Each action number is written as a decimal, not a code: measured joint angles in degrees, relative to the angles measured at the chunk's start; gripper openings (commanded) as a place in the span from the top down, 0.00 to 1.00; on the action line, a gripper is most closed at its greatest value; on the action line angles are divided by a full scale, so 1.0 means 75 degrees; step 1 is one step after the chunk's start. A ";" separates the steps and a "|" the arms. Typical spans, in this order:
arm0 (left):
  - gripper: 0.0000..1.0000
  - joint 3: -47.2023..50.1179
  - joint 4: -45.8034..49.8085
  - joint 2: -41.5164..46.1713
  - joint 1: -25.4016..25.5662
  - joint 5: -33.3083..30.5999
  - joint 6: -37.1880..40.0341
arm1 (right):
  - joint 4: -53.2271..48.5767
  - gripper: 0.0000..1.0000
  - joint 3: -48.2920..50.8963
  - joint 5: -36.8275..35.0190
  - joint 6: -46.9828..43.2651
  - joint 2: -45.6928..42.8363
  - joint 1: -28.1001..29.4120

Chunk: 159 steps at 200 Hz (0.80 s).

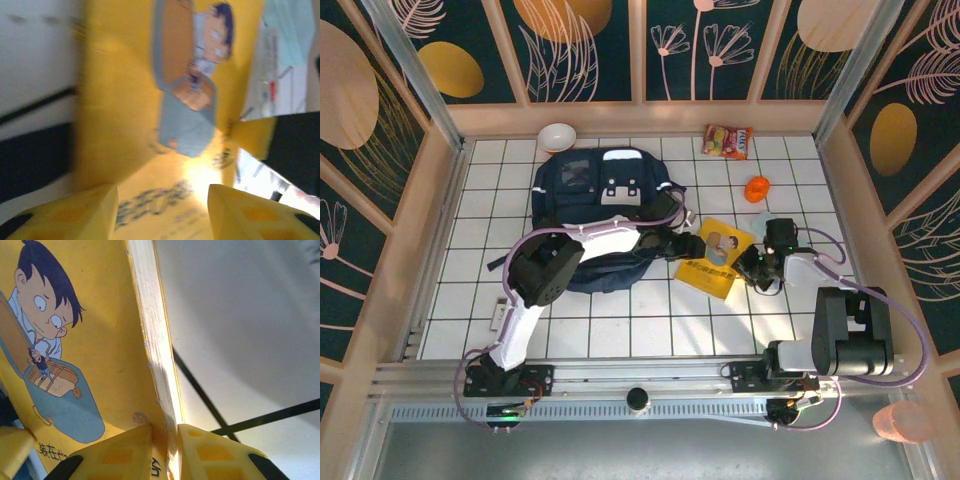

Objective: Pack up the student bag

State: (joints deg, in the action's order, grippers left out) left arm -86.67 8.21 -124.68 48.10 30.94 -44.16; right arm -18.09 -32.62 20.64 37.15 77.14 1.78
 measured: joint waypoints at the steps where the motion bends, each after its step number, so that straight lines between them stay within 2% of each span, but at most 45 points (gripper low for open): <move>1: 0.50 -0.0006 -0.0023 0.0000 0.0017 0.0032 -0.0032 | 0.0012 0.81 0.0006 0.0009 0.0003 0.0000 0.0006; 39: 0.52 -0.0207 -0.0507 0.0070 0.0443 0.0560 -0.0388 | 0.0251 0.81 0.0172 0.0321 0.0134 -0.0044 0.0085; 54: 0.49 -0.0207 -0.0417 0.0189 0.0478 0.0522 -0.0291 | 0.0245 0.81 0.0172 0.0318 0.0131 -0.0044 0.0085; 69: 0.44 -0.0219 -0.0105 0.0338 0.0443 0.0178 0.0090 | 0.0242 0.81 0.0169 0.0306 0.0128 -0.0044 0.0085; 121: 0.41 -0.0178 0.0769 0.0621 0.0012 -0.1655 0.1035 | 0.0219 0.81 0.0154 0.0286 0.0125 -0.0029 0.0085; 159: 0.42 -0.0099 0.1078 0.0522 -0.0227 -0.2206 0.1445 | 0.0221 0.81 0.0154 0.0286 0.0122 -0.0026 0.0085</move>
State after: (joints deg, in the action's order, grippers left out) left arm -87.42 16.29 -120.77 46.39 14.39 -33.32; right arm -16.43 -31.46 22.79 38.06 76.95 2.42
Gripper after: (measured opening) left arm 0.588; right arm 0.195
